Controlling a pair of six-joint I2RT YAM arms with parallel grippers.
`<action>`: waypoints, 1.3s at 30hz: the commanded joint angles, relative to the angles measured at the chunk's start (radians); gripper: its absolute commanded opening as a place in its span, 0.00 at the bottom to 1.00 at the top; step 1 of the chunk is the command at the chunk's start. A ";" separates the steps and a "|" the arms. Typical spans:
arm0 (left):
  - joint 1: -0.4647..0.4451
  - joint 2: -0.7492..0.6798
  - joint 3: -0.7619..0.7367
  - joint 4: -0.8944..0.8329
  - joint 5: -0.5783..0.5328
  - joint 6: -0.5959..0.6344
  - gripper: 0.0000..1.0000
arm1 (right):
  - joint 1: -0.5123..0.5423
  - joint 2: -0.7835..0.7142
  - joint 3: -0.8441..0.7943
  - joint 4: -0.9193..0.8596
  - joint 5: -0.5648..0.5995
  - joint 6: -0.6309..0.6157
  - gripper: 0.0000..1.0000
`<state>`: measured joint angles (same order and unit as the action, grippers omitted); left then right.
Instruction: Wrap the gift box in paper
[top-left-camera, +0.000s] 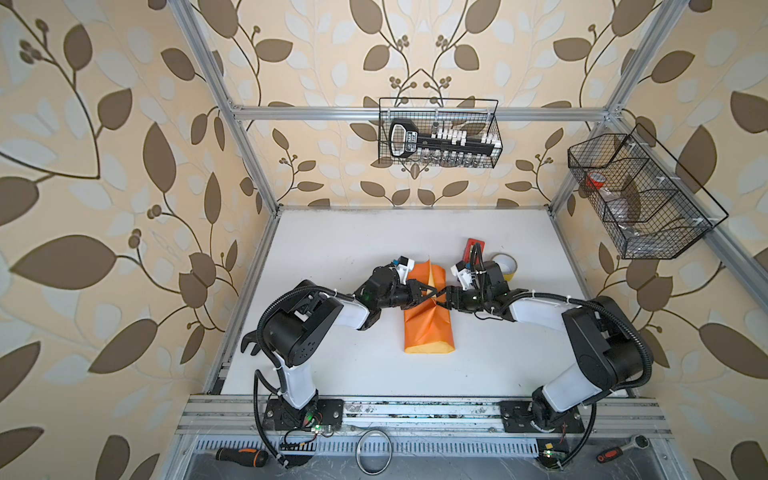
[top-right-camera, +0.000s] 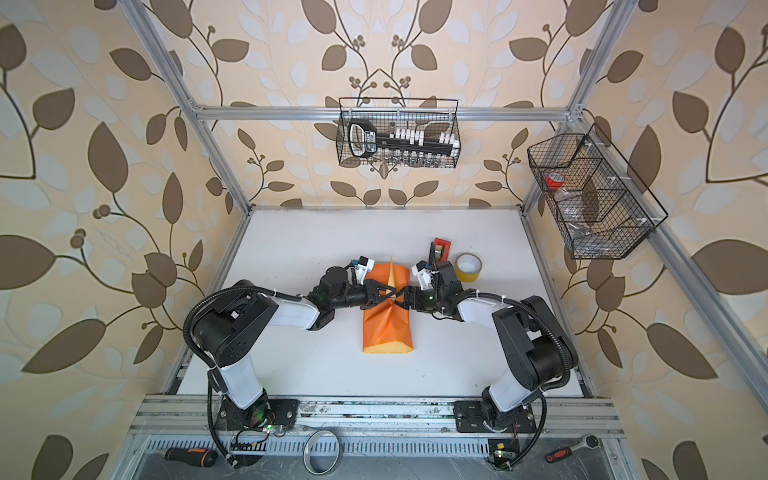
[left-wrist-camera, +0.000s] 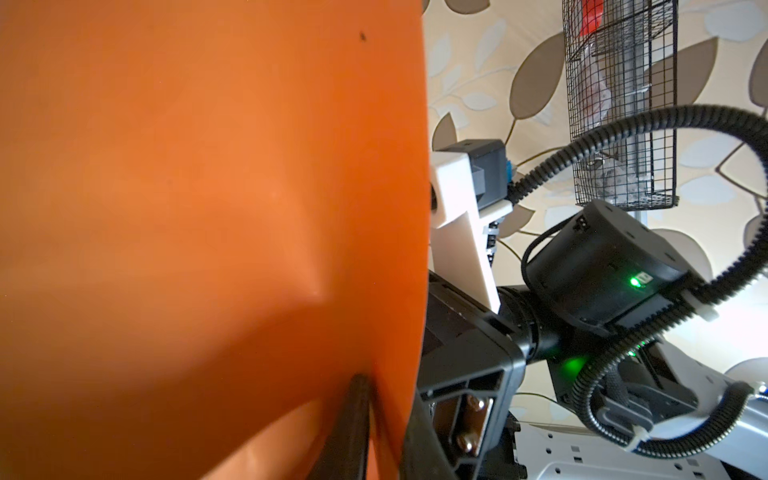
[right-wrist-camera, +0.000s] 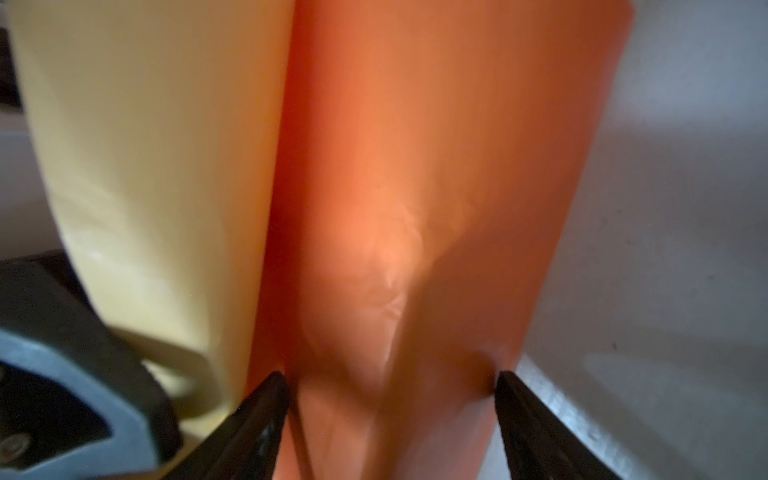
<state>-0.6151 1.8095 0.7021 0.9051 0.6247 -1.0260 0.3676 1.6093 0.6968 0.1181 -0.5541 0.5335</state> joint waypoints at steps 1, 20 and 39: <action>-0.023 0.097 -0.059 -0.165 -0.034 0.054 0.21 | 0.016 0.035 -0.020 -0.179 0.138 -0.040 0.79; -0.023 0.138 -0.080 -0.165 -0.039 0.078 0.44 | -0.031 -0.085 0.064 -0.283 0.112 -0.056 0.81; -0.024 0.146 -0.061 -0.185 -0.040 0.086 0.50 | -0.094 -0.333 -0.011 -0.384 0.122 -0.085 0.81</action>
<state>-0.6163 1.8412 0.6876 0.9855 0.6380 -1.0103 0.2764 1.3060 0.7097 -0.2413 -0.4408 0.4664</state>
